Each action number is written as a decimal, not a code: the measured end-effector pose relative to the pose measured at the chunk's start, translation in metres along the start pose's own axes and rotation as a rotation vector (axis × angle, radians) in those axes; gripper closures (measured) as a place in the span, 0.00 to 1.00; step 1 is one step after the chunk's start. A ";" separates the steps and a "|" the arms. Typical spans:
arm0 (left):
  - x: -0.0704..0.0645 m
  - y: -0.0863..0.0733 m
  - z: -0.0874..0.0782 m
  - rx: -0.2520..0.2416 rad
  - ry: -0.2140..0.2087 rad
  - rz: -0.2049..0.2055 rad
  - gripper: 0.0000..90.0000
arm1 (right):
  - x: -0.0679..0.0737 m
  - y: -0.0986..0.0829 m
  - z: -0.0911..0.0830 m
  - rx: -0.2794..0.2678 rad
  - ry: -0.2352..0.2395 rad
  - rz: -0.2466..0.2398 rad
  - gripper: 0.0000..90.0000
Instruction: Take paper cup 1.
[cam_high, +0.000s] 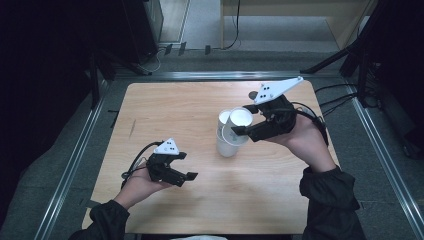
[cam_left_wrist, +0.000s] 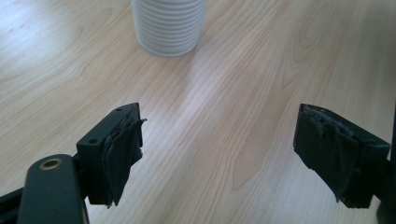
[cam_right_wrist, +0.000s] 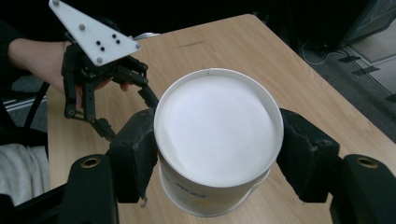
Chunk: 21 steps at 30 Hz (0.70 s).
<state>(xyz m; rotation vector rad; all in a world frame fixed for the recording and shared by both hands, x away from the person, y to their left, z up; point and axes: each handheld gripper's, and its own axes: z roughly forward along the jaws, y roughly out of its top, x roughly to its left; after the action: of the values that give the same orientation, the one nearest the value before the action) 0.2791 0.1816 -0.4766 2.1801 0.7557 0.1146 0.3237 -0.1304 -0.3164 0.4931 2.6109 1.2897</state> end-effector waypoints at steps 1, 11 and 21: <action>0.000 0.002 0.001 -0.004 -0.011 0.000 0.17 | 0.001 -0.002 0.000 0.001 -0.001 0.000 0.38; -0.002 0.017 0.009 -0.027 -0.069 0.045 0.17 | 0.011 -0.022 0.006 0.026 0.018 0.021 0.38; -0.003 0.028 0.016 -0.043 -0.134 0.085 0.16 | 0.022 -0.048 0.027 0.055 0.042 0.035 0.38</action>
<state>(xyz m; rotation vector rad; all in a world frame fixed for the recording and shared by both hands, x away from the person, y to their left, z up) 0.2953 0.1555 -0.4670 2.1552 0.5804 0.0270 0.3014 -0.1289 -0.3712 0.5279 2.6905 1.2546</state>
